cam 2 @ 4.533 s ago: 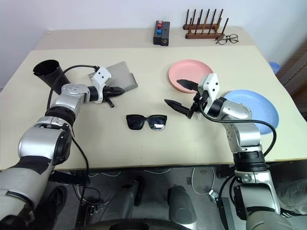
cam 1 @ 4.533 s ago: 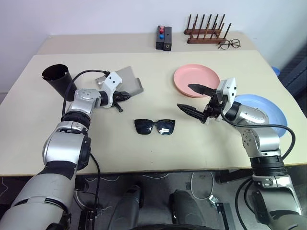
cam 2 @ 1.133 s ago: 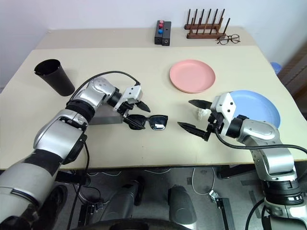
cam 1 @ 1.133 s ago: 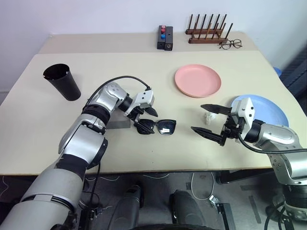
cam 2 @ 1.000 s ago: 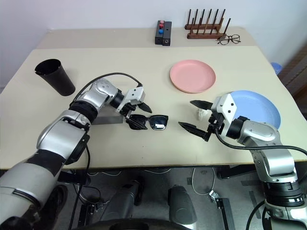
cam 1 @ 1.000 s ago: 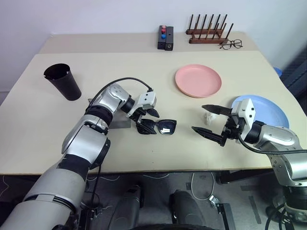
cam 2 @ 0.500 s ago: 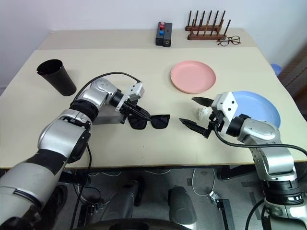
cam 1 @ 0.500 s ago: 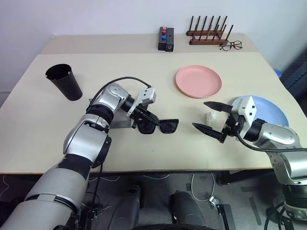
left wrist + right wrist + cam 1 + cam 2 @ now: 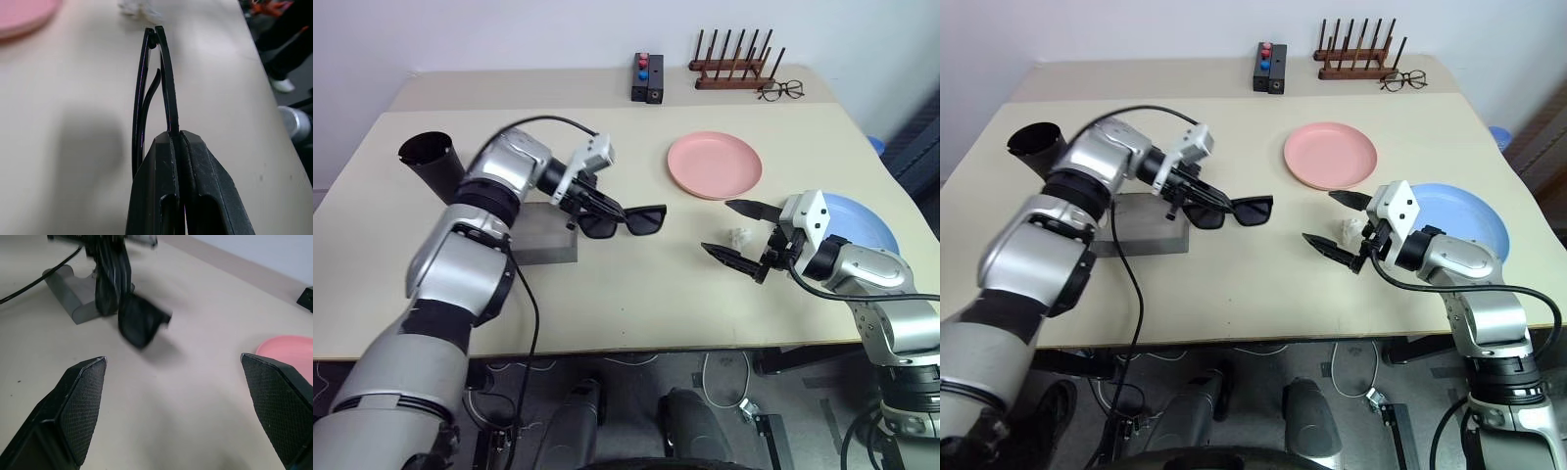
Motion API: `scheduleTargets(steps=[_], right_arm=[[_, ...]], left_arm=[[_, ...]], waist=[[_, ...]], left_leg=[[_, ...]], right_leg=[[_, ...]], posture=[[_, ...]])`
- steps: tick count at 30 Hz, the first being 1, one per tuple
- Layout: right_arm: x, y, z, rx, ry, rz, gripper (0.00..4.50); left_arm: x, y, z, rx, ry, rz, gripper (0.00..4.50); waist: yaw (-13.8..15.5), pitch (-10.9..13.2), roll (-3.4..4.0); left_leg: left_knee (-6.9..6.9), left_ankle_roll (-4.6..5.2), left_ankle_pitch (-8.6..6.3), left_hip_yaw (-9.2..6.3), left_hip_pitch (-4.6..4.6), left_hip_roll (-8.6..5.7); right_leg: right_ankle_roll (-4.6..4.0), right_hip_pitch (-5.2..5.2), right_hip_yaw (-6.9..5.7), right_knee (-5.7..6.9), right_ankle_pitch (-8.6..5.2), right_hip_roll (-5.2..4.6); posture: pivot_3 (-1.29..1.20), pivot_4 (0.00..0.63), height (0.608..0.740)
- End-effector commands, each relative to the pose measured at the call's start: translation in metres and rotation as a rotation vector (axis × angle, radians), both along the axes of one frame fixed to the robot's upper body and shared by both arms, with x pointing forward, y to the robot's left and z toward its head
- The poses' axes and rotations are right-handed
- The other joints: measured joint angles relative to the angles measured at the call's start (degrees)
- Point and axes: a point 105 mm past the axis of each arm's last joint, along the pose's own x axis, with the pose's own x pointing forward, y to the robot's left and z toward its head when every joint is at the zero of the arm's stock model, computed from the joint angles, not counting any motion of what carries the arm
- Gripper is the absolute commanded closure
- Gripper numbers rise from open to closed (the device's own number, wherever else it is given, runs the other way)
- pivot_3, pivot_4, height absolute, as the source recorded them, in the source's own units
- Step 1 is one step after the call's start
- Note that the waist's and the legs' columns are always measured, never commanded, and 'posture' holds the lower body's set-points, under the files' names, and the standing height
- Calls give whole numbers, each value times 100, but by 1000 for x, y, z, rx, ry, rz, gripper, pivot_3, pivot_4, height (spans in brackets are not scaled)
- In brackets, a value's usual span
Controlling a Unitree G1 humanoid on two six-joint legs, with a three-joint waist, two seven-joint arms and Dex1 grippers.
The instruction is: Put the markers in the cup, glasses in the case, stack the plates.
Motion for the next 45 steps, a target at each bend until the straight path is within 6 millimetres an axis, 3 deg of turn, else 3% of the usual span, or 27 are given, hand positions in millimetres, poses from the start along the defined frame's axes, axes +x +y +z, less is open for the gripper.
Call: scheduleTargets(steps=[1, 5, 10, 12, 18, 24, 30, 34, 37, 43, 44, 45], right_arm=[[1, 5, 9, 8, -48, 22, 0], [3, 6, 10, 8, -50, 33, 0], [5, 9, 8, 7, -47, 46, 0], [6, 11, 8, 9, -48, 54, 0], [8, 11, 12, 6, -51, 64, 0], [6, 8, 13, -2, -48, 62, 0], [6, 8, 12, -10, -48, 59, 0], [6, 9, 12, -10, -50, 58, 0], [7, 10, 11, -10, -52, 54, 0], [8, 10, 11, -12, -57, 51, 0], [8, 10, 11, -13, -57, 52, 0], [9, 11, 11, -13, -58, 53, 0]], left_arm=[[3, 25, 17, 26, -59, 40, 4481], [0, 62, 15, 62, -66, 112, 4481], [-6, 95, 7, 89, -75, 161, 4481], [-8, 98, 7, 56, -60, 177, 4481], [-21, 116, -25, 39, -38, 166, 4481], [-27, 126, -40, 60, -26, 170, 4481], [-34, 124, -55, 78, 79, 183, 4481], [-35, 121, -55, 60, 95, 174, 4481], [-36, 121, -55, 67, 100, 174, 3522], [-38, 128, -62, 137, 79, 148, 395], [-39, 131, -64, 159, 73, 141, 79], [-38, 130, -64, 153, 66, 140, 79]], waist=[[3, 0, 1], [22, 1, 0], [19, 1, 0], [16, 1, 0], [14, 1, 0], [34, 2, -2], [14, 2, -1], [16, 1, -1], [15, 1, 0], [18, 1, -1], [18, 1, -1], [18, 1, -1]], left_leg=[[0, 0, 0, 0, 0, 0], [2, 0, 0, -1, -4, -1], [1, 0, 0, -2, -4, -1], [0, 0, 0, -1, -4, 0], [-1, 0, 0, 0, -4, 1], [2, 0, 0, -1, -8, 0], [0, 0, 0, -1, -7, 0], [-1, 0, 0, 0, -6, 0], [-1, 1, 0, 0, -6, 0], [-1, 0, 0, 0, -7, 0], [-1, 0, 0, 0, -7, 0], [-1, 0, 0, 1, -7, 0]], right_leg=[[0, -1, 0, 0, 0, 0], [0, -2, 0, 0, 0, 0], [-1, -2, 1, -2, 0, -1], [-1, -5, 2, -2, 0, -1], [-2, -8, 5, -1, 0, -2], [-2, -11, 6, 0, 0, -3], [-2, -11, 7, 0, 0, -2], [-2, -11, 8, 1, 0, -2], [-2, -10, 8, 1, 0, -2], [-2, -13, 8, 1, 0, -2], [-2, -12, 9, 1, 0, -2], [-3, -12, 9, 1, 0, -3]], posture=[[0, 150, 740], [0, 150, 740], [0, 150, 740], [0, 150, 740], [0, 150, 740], [0, 150, 740], [0, 150, 740], [0, 150, 740], [0, 150, 740], [0, 150, 740], [0, 150, 740], [0, 150, 740]])
